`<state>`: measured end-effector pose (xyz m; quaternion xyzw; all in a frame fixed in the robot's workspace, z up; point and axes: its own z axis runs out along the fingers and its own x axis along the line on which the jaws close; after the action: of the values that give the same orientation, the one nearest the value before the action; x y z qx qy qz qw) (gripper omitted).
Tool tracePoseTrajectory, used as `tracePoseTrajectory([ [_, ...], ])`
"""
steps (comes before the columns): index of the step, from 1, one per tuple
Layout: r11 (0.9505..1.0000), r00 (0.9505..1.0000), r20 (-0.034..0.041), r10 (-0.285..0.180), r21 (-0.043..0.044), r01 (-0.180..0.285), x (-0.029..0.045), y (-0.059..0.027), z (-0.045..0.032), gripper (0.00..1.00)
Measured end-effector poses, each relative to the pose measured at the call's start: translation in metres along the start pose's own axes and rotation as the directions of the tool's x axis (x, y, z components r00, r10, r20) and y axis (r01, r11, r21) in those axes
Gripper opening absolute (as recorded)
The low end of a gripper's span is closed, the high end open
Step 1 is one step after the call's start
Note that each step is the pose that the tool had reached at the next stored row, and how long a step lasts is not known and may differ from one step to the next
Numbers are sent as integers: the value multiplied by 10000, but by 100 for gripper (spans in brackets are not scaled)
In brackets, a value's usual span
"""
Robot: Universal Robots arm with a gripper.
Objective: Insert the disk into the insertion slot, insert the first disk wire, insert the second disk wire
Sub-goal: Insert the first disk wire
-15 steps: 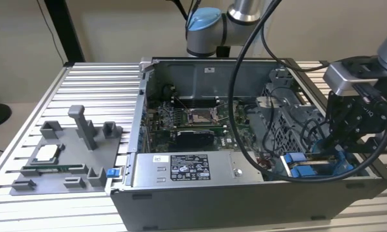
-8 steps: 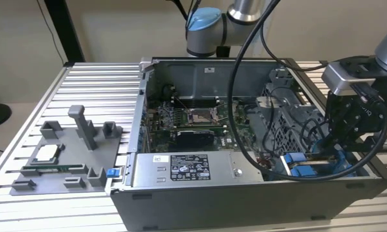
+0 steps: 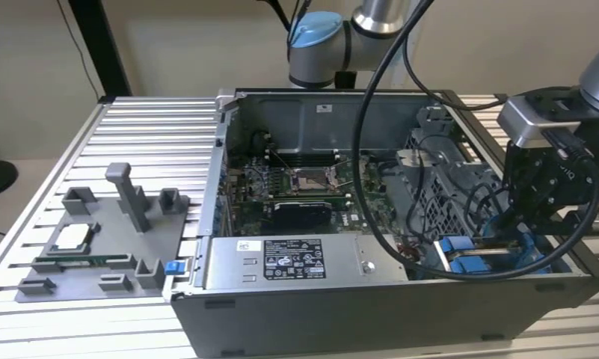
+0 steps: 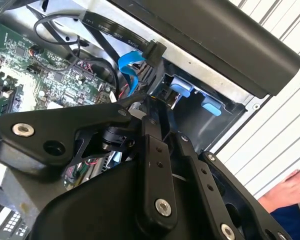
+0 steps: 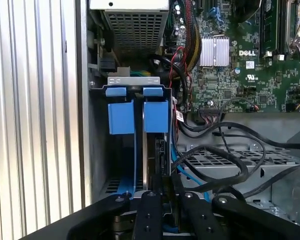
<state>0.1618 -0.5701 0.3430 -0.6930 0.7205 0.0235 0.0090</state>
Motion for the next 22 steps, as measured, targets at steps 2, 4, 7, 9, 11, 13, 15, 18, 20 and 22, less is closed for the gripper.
tracePoseTrajectory([
  [2,10000,10000,-3,0,0,0,0,0,-1,0],
  [4,10000,10000,-11,0,1,0,1,0,-1,0],
  [7,10000,10000,-16,0,1,0,1,0,1,0],
  [9,10000,10000,-25,0,6,0,0,0,6,0],
  [11,10000,10000,-47,0,15,0,1,-1,12,0],
  [13,10000,10000,-66,0,26,0,2,-1,21,0],
  [15,10000,10000,-73,0,53,0,2,0,29,0],
  [18,10000,10000,-68,-1,77,2,3,0,46,0],
  [20,10000,10000,-71,-2,95,2,4,0,62,0],
  [22,9999,10000,-92,-2,100,3,4,0,83,0],
])
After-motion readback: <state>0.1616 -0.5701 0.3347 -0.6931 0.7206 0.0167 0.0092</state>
